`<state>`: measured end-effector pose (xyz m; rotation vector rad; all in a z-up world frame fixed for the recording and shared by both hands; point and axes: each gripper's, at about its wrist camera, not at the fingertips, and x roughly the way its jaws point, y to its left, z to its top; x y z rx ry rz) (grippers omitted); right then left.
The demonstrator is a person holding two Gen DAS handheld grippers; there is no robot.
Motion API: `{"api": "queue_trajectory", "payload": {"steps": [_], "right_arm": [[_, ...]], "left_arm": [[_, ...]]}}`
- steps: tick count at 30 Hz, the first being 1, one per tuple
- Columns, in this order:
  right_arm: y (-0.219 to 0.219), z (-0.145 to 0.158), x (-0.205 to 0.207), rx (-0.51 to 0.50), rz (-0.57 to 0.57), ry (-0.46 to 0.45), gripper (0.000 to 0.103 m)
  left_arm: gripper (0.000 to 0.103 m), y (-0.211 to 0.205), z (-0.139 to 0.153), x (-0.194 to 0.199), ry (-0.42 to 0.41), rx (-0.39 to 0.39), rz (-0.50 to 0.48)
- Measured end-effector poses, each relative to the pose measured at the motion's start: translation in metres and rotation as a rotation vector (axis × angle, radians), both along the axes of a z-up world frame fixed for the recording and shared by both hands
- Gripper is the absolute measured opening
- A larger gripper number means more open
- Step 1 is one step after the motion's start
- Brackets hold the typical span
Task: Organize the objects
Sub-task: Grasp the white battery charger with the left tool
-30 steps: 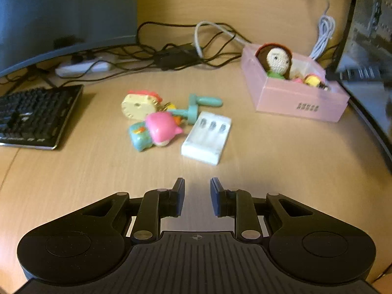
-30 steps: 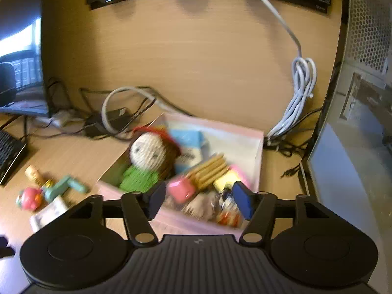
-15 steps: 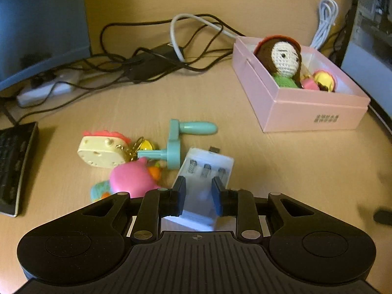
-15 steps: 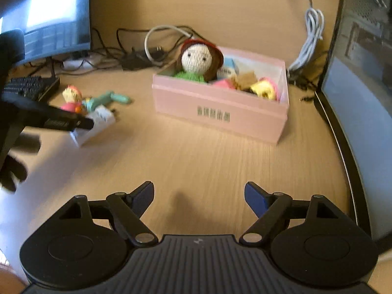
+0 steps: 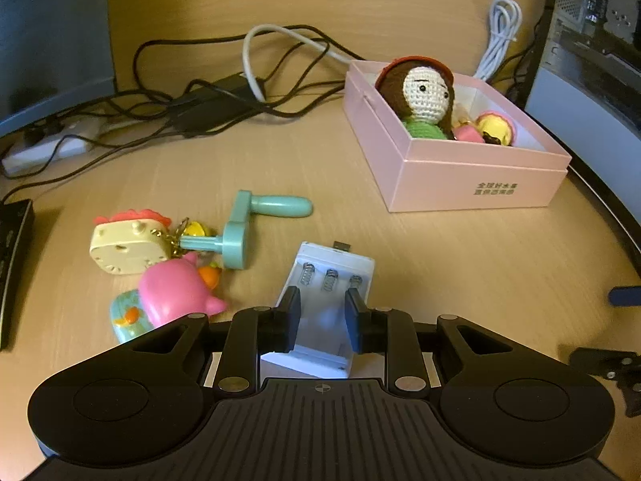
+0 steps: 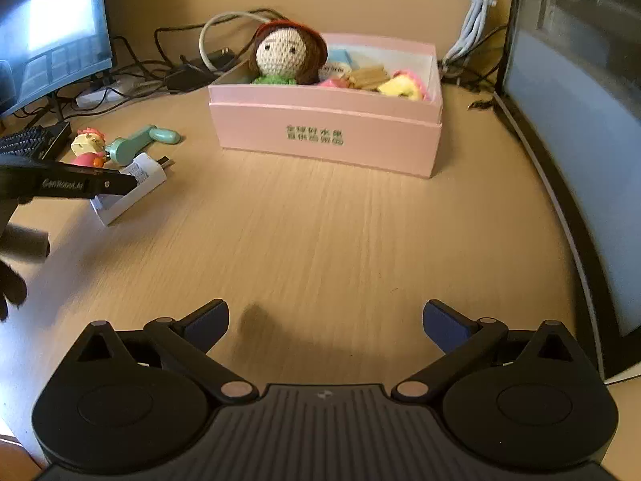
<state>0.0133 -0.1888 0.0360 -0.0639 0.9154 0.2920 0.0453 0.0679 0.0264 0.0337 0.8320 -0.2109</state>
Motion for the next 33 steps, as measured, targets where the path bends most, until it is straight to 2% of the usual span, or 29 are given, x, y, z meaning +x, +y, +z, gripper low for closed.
{"api": "queue_trajectory", "payload": {"steps": [5, 7, 10, 15, 18, 25, 29, 33], "right_arm": [[0.001, -0.005, 0.005, 0.029, -0.023, -0.022, 0.103], [0.001, -0.005, 0.007, 0.028, -0.028, -0.028, 0.103], [0.005, -0.006, 0.009, -0.007, -0.008, -0.021, 0.103], [0.011, -0.008, 0.009, -0.05, 0.014, -0.033, 0.103], [0.013, -0.007, 0.011, -0.051, 0.022, -0.029, 0.103], [0.017, -0.008, 0.012, -0.052, 0.034, -0.031, 0.103], [0.016, -0.008, 0.011, -0.049, 0.033, -0.037, 0.103], [0.017, -0.008, 0.01, -0.047, 0.029, -0.042, 0.103]], "left_arm": [[0.027, 0.002, 0.004, 0.001, 0.022, -0.016, 0.012], [0.027, 0.012, 0.013, -0.012, -0.016, -0.029, 0.05], [0.027, 0.028, 0.022, -0.037, -0.064, 0.014, 0.079], [0.027, 0.039, 0.007, -0.052, -0.008, 0.088, 0.076], [0.028, 0.039, 0.0, -0.055, 0.014, 0.072, 0.069], [0.033, 0.029, 0.002, -0.052, 0.037, 0.07, 0.005], [0.038, 0.022, 0.002, -0.052, 0.04, 0.069, -0.066], [0.039, 0.014, 0.002, -0.049, 0.057, 0.077, -0.126]]}}
